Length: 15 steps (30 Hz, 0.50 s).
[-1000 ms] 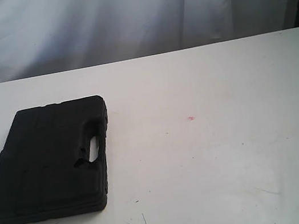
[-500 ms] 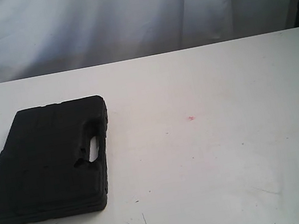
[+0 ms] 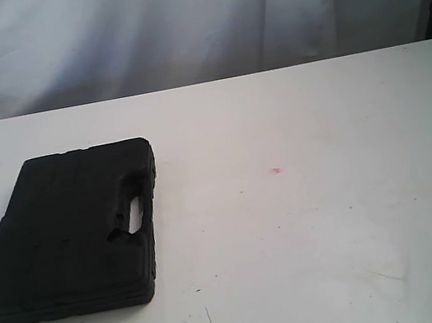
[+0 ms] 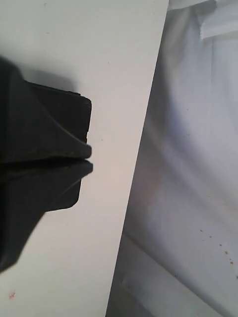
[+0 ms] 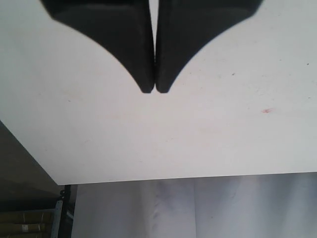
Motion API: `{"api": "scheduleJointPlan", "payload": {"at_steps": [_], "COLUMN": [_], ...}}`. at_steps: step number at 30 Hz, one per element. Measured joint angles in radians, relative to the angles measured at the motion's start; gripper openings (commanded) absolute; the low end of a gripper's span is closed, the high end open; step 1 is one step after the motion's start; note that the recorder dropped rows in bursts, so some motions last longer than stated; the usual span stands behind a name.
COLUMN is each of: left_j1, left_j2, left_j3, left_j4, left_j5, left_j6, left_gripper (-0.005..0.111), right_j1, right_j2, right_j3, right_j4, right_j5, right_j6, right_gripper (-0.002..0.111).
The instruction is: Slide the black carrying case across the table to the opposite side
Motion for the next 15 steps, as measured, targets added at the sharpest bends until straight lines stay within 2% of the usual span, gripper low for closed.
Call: {"api": "scheduleJointPlan", "payload": {"at_steps": [8,15], "left_j1": [0.0,0.0], "left_j2": [0.02,0.169], "left_j3": [-0.005,-0.134], "left_j4": [-0.005,-0.01], "left_j5": [-0.009,0.166], "left_j6": [0.002,0.015], "left_gripper": [0.0,0.0], "right_j1": [0.0,0.0], "right_j2": [0.0,0.0], "right_j3": [0.0,0.0], "right_j4": [0.0,0.0], "right_j5": [0.0,0.0], "right_j6": [0.0,0.0], "right_gripper": [0.0,0.0]}}
